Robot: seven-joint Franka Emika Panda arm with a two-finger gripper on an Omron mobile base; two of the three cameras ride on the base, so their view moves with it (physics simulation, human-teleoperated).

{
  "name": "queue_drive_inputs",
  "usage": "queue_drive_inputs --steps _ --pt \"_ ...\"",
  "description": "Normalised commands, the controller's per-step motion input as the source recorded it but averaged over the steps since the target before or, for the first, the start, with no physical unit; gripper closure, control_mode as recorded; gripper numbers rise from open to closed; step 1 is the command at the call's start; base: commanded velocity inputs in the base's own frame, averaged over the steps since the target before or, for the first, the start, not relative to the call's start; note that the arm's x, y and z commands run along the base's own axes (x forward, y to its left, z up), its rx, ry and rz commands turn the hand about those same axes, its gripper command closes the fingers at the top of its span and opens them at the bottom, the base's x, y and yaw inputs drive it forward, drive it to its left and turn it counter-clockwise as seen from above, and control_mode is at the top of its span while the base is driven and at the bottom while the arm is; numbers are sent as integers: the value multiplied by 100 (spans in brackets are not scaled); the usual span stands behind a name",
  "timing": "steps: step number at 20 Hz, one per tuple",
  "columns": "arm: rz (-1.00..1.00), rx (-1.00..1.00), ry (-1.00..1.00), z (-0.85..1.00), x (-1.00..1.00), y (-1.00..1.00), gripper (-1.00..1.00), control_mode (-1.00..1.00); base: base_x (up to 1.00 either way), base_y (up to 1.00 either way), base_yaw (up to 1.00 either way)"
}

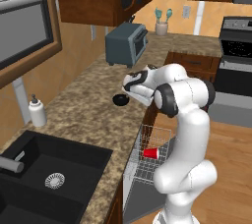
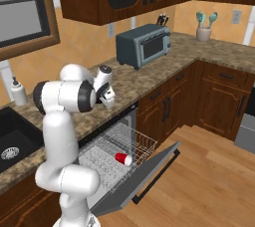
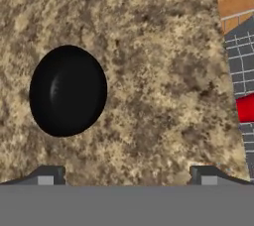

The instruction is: Pick up the cup and bowl from the counter, place them in the dishwasher, and close the dishwasher door.

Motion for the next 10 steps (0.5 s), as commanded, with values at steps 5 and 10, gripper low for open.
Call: queue_drive_inputs --steps 5,10 --pt "0 -5 0 -19 54 25 -100 -100 0 0 0" --pt "0 -1 0 -25 33 4 -100 -100 0 0 0"
